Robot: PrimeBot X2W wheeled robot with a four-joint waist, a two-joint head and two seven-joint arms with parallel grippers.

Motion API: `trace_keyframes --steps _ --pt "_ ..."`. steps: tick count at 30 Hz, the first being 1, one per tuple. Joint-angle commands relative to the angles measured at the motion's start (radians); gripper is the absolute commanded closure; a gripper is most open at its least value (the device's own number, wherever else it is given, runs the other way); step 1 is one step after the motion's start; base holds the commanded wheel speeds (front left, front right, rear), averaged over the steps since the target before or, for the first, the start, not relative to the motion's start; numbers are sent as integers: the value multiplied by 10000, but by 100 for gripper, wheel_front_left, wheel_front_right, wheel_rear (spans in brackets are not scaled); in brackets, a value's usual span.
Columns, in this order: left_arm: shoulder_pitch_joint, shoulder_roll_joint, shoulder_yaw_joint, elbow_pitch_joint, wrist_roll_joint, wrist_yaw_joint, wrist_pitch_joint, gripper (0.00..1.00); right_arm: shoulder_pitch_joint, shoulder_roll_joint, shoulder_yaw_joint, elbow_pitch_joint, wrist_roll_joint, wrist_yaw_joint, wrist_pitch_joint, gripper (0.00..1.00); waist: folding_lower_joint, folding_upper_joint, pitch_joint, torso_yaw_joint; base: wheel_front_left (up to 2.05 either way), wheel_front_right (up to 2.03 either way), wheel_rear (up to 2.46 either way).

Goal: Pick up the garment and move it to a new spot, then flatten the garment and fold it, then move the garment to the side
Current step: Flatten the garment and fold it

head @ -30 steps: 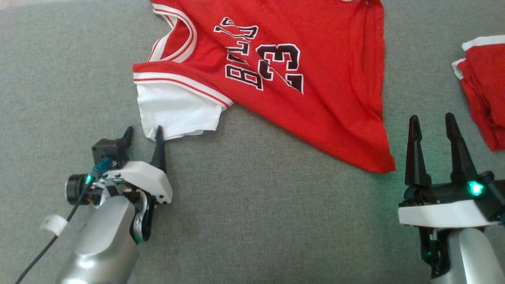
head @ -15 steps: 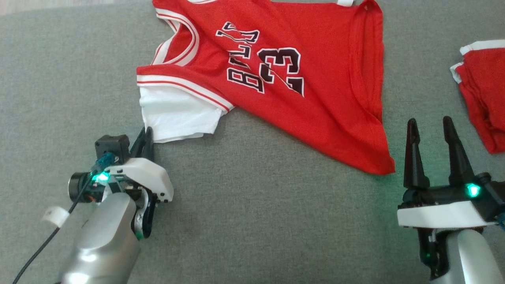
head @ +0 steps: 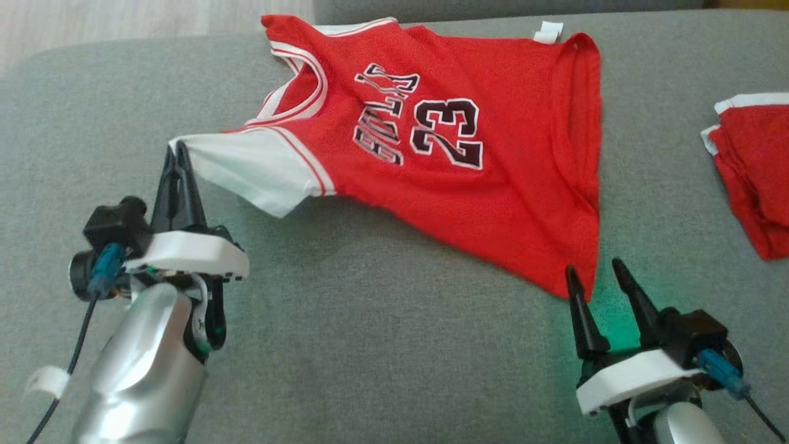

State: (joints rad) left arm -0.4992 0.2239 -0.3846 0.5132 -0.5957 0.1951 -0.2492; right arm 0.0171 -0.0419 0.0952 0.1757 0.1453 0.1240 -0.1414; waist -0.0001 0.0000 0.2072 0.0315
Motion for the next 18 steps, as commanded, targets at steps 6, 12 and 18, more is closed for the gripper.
trace_keyframes --steps 6,12,18 --pt "326 394 795 -1394 375 273 -121 100 126 -83 80 18 -28 67 842 0 1 0 -115 135 0 0 0" --pt "603 340 834 -1810 545 254 -124 100 155 -83 -62 285 100 67 1410 0 1 0 -155 191 0 0 0" --pt "698 276 785 -1944 633 164 -124 100 112 -83 -116 660 208 67 1872 0 1 0 -201 273 0 0 0"
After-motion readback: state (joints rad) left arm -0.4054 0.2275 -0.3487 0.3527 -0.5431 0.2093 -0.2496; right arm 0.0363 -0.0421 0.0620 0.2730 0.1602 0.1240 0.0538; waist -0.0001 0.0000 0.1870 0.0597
